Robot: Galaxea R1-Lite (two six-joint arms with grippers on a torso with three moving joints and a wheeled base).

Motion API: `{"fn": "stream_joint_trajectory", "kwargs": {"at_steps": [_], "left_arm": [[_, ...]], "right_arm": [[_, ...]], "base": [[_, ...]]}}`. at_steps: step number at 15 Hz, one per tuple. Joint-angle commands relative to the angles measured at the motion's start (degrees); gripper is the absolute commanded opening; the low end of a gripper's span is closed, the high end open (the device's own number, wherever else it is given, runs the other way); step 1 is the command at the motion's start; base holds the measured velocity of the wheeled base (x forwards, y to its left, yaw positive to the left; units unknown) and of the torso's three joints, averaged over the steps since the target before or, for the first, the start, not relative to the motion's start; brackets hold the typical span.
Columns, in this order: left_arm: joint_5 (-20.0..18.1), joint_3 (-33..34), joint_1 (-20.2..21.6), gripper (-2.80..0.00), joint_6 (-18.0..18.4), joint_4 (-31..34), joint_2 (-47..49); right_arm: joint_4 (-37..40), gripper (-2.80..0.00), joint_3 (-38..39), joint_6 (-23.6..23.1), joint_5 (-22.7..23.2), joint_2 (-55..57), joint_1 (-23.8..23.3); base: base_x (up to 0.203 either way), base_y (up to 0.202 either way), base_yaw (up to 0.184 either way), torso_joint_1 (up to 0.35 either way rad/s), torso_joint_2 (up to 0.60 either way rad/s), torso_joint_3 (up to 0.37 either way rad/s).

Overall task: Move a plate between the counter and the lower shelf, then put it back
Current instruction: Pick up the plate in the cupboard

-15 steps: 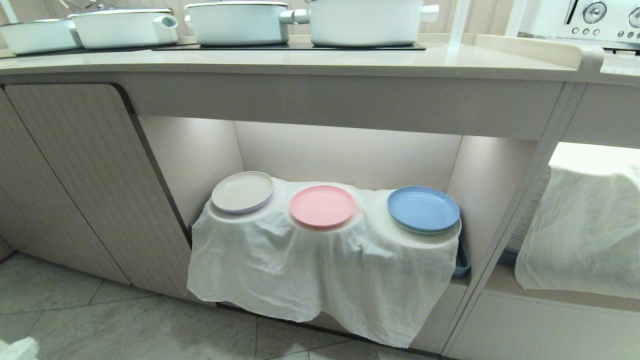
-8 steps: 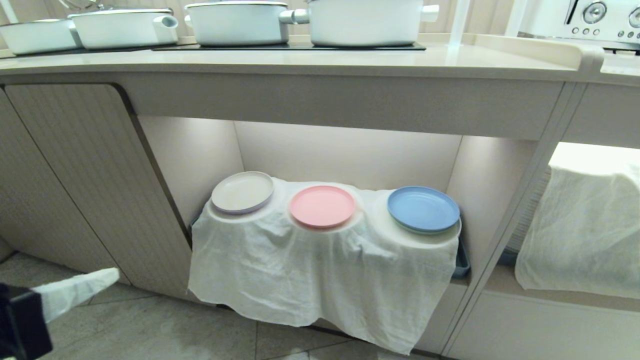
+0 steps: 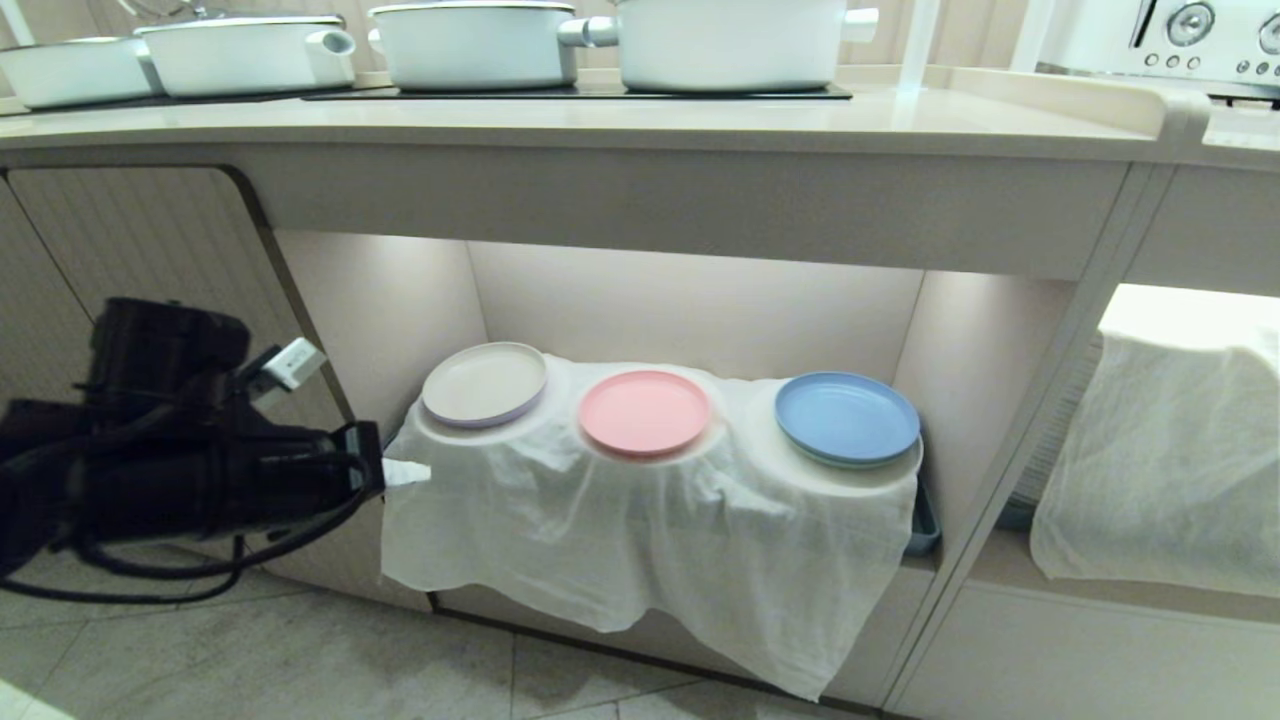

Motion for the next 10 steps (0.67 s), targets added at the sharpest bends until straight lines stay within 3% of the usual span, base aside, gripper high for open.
{"fn": "stream_joint_trajectory", "kwargs": {"at_steps": [1, 3, 7, 10], "left_arm": [[2.68, -6.2, -2.8, -2.8, -7.24, -0.63, 11.96], [5.16, -10.7, -5.22, -2.8, -13.38, -0.82, 17.11], [10.35, -17.77, -8.63, -2.8, -20.5, -1.05, 25.82], [13.9, -24.13, -9.86, -2.8, -23.12, -0.84, 31.04]], "right_arm": [[0.0, -2.8, 0.0, -0.05, 0.0, 0.0, 0.01], [0.0, -2.8, 0.0, -0.05, 0.0, 0.0, 0.01], [0.0, -2.8, 0.0, -0.05, 0.0, 0.0, 0.01], [0.0, -2.8, 0.0, -0.05, 0.0, 0.0, 0.01]], "base": [[0.0, 0.0, 0.0, 0.0, 0.0, 0.0], [0.0, 0.0, 0.0, 0.0, 0.0, 0.0], [0.0, 0.0, 0.0, 0.0, 0.0, 0.0], [0.0, 0.0, 0.0, 0.0, 0.0, 0.0]]}}
